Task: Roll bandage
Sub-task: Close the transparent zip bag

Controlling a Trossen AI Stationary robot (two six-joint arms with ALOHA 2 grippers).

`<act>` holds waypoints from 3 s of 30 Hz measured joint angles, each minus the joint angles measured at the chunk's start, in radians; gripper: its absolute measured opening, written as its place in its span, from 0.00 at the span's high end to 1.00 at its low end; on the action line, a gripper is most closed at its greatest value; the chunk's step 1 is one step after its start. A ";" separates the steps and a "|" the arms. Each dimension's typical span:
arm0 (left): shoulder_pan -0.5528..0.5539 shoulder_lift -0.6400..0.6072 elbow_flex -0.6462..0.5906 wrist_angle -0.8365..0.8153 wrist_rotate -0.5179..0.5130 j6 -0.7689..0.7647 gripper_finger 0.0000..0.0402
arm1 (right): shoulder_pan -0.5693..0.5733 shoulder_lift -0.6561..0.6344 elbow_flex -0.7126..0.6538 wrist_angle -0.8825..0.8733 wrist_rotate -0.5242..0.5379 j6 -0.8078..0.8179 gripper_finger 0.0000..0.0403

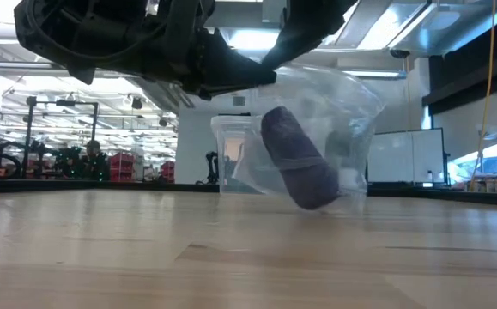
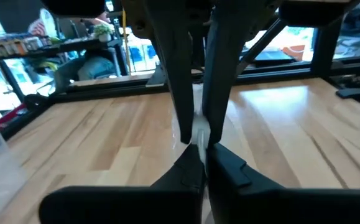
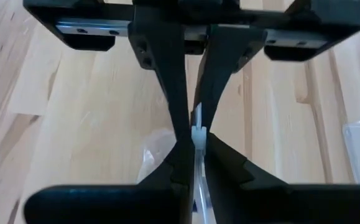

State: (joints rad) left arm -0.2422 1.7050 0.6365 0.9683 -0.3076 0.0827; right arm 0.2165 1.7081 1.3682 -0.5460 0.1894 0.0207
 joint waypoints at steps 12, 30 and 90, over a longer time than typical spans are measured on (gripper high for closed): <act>-0.012 -0.053 -0.007 0.005 -0.033 0.041 1.00 | 0.000 -0.001 -0.002 -0.162 -0.051 0.026 0.92; 0.017 -0.096 0.029 -0.150 0.014 -0.180 0.83 | 0.000 0.002 -0.003 -0.133 -0.039 0.034 0.92; -0.075 -0.001 0.201 -0.250 -0.357 0.203 1.00 | 0.021 0.006 -0.103 -0.220 0.029 0.155 0.92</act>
State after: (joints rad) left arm -0.3174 1.7042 0.8371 0.7181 -0.6648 0.2859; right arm 0.2371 1.7139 1.2656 -0.7658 0.2188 0.1760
